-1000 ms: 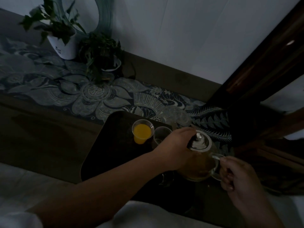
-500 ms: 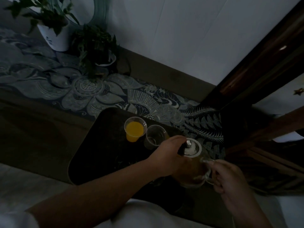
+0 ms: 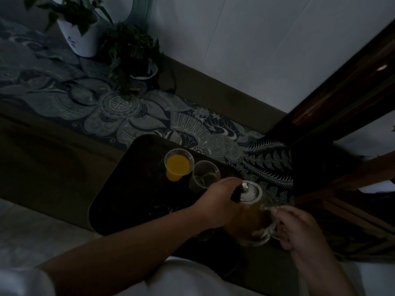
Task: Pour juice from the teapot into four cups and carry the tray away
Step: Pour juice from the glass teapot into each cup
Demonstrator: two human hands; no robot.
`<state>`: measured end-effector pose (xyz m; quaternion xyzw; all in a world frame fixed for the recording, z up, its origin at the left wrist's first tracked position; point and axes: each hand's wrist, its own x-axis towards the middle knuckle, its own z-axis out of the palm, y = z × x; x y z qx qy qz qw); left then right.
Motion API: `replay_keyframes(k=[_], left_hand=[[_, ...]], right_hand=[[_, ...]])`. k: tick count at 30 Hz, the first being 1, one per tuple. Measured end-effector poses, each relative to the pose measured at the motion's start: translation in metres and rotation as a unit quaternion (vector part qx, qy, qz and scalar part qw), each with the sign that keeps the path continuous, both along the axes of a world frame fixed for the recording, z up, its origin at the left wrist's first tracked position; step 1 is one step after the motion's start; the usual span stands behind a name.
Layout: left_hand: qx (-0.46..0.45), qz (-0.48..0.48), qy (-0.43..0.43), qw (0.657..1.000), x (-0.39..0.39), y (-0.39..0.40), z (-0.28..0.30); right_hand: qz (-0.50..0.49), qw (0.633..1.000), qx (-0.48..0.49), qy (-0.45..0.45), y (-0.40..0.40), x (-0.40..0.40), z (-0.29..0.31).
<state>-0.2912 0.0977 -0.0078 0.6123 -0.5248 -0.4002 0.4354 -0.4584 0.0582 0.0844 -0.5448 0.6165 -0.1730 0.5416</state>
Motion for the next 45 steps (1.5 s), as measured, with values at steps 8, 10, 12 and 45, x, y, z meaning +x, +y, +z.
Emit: replay_keyframes(k=[8, 10, 12, 45], left_hand=[[-0.009, 0.010, 0.042, 0.999, -0.002, 0.000, 0.001], [-0.006, 0.012, 0.045, 0.999, -0.003, 0.000, 0.001], [-0.008, 0.017, 0.049, 0.999, -0.003, -0.001, 0.000], [-0.032, 0.024, 0.089, 0.995, 0.001, -0.001, -0.004]], right_hand=[[0.002, 1.000, 0.004, 0.017, -0.006, -0.001, -0.002], [0.004, 1.000, 0.001, 0.018, -0.007, -0.002, -0.004], [0.010, 1.000, 0.000, 0.023, -0.009, -0.003, -0.005], [0.068, 0.995, -0.024, 0.072, -0.021, 0.000, -0.001]])
